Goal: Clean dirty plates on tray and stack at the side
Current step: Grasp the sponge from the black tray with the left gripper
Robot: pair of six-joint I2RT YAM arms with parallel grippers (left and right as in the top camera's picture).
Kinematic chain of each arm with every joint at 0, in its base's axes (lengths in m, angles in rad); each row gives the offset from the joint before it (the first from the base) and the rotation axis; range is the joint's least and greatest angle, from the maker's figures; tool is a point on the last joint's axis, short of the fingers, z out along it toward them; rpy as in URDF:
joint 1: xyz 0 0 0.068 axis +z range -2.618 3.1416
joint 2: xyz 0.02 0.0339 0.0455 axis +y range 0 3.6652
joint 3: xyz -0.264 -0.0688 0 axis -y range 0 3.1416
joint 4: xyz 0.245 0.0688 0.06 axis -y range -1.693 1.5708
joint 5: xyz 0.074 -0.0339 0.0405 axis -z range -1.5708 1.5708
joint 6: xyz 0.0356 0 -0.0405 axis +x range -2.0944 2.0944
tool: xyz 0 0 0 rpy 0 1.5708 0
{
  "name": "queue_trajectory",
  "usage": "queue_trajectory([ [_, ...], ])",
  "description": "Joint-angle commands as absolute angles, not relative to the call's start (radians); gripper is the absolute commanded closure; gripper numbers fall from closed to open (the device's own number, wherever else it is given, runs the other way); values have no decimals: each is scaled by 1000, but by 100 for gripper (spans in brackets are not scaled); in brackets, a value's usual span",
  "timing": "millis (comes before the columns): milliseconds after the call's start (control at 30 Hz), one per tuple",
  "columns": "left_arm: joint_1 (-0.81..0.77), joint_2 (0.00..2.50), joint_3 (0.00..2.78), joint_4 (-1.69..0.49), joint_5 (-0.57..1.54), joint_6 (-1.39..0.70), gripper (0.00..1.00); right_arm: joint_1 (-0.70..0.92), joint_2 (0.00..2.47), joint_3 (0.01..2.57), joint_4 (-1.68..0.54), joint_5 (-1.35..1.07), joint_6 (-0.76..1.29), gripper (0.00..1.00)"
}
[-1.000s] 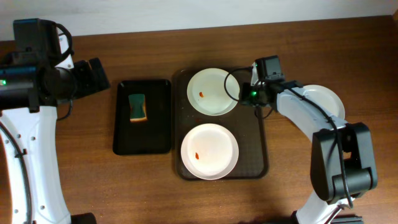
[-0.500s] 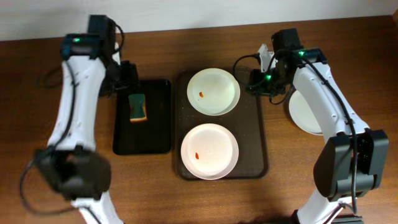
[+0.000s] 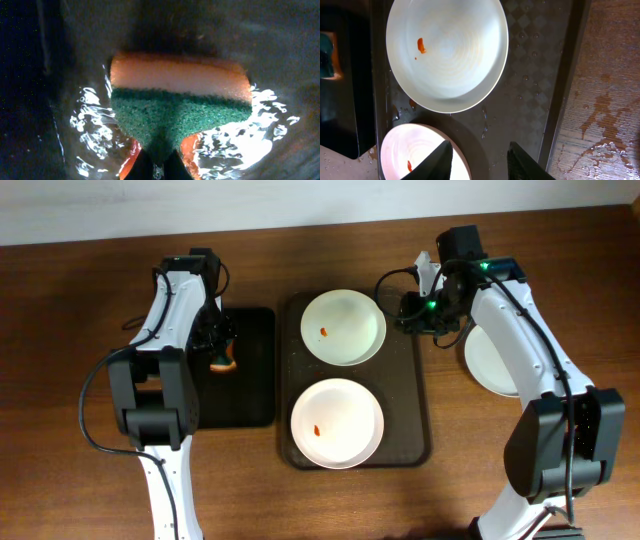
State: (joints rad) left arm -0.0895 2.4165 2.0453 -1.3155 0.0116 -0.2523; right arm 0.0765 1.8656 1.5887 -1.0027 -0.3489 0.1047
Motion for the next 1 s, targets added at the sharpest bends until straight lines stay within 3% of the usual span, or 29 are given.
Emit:
queue_trajectory([
  [0, -90, 2378, 2060, -1360, 54, -229, 100, 78, 1858, 1597, -1003, -336, 101, 62],
  [33, -90, 2350, 2060, -1365, 57, -229, 96, 78, 1858, 1597, -1003, -336, 101, 62],
  [67, -90, 2325, 2060, -1370, 57, -229, 81, 78, 1858, 1597, -1003, -335, 101, 62],
  [100, -90, 2295, 2060, -1370, 56, -229, 59, 78, 1858, 1597, -1003, -335, 101, 61],
  [167, -90, 2284, 2060, -1366, 53, -229, 41, 78, 1858, 1597, -1002, -336, 101, 61],
  [200, -90, 2289, 2053, -1354, 26, -229, 38, 78, 1858, 1597, -1002, -336, 101, 61],
  [367, -96, 2291, 1805, -1128, -22, -238, 43, 78, 1858, 1597, -1003, -336, 101, 61],
  [400, -97, 2291, 1758, -1090, -18, -243, 48, 78, 1858, 1597, -1001, -336, 101, 60],
  [467, -97, 2291, 1694, -1055, -8, -269, 92, 78, 1858, 1595, -970, -328, 100, 60],
  [500, -97, 2290, 1693, -1058, 14, -268, 100, 78, 1858, 1590, -942, -328, 100, 60],
  [667, -97, 2238, 1728, -1120, 46, -267, 100, 78, 1866, 1530, -830, -316, 100, 60],
  [700, -97, 2226, 1742, -1136, 46, -267, 91, 78, 1872, 1525, -830, -301, 101, 60],
  [733, -98, 2197, 1761, -1156, 46, -267, 53, 78, 1877, 1515, -828, -299, 101, 60],
  [800, -98, 2162, 1766, -1164, 45, -264, 27, 78, 1886, 1510, -830, -299, 101, 60],
  [900, -99, 2157, 1763, -1155, -8, -252, 36, 78, 1893, 1508, -830, -299, 100, 60],
  [967, -99, 2176, 1736, -1132, -22, -253, 59, 78, 1893, 1508, -830, -299, 101, 60],
])
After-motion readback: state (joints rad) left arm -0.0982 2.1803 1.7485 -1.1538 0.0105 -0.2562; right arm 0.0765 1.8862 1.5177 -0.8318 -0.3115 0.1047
